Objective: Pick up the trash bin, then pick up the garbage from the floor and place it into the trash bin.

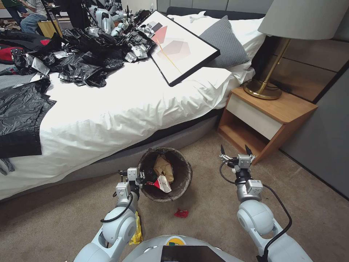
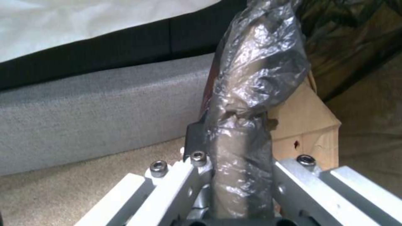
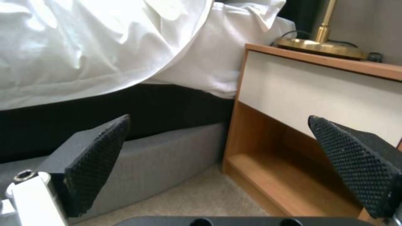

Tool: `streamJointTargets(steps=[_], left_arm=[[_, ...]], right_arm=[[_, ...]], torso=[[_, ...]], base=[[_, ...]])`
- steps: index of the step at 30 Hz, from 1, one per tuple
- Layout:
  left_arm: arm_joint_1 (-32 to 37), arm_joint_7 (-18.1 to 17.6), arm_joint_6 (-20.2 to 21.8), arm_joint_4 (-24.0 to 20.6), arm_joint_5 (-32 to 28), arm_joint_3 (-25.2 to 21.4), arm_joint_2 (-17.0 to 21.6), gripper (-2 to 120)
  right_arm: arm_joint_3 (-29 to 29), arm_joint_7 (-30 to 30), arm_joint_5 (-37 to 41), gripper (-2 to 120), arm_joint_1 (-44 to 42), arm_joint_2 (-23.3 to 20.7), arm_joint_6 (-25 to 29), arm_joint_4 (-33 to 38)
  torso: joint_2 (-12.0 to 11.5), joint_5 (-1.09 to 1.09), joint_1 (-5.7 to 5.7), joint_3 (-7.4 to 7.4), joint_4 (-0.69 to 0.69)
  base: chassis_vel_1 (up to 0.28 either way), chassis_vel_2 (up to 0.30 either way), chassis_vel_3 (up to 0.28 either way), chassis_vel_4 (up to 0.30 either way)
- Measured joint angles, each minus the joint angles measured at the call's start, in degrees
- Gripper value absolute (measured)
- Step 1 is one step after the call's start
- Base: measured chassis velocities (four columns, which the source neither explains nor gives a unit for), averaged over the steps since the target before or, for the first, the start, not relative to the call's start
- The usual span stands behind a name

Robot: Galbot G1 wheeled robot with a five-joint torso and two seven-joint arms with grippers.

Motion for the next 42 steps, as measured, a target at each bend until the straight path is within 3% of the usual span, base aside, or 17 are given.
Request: streamJointTargets(steps=[12, 42], left_arm=[[0.1, -0.6, -0.4, 0.1, -0.9, 0.2, -0.1, 3], [1.4, -0.7, -0.3, -1.3, 0.1, -0.6, -0.2, 3]], right_arm=[[-1.7, 0.2, -1.6, 100, -0.4, 2.9, 0.4, -0.8], [-3.3, 1.8, -1.6, 100, 0.6, 3.6, -1.1, -0.6]], torso=[[0.0, -0.01, 0.0, 0.0, -0.01], [0.0, 0.0, 0.0, 0.0, 0.03]], base=[[0.0, 0.0, 0.0, 0.0], [0.074, 0.075, 0.073, 0.077]])
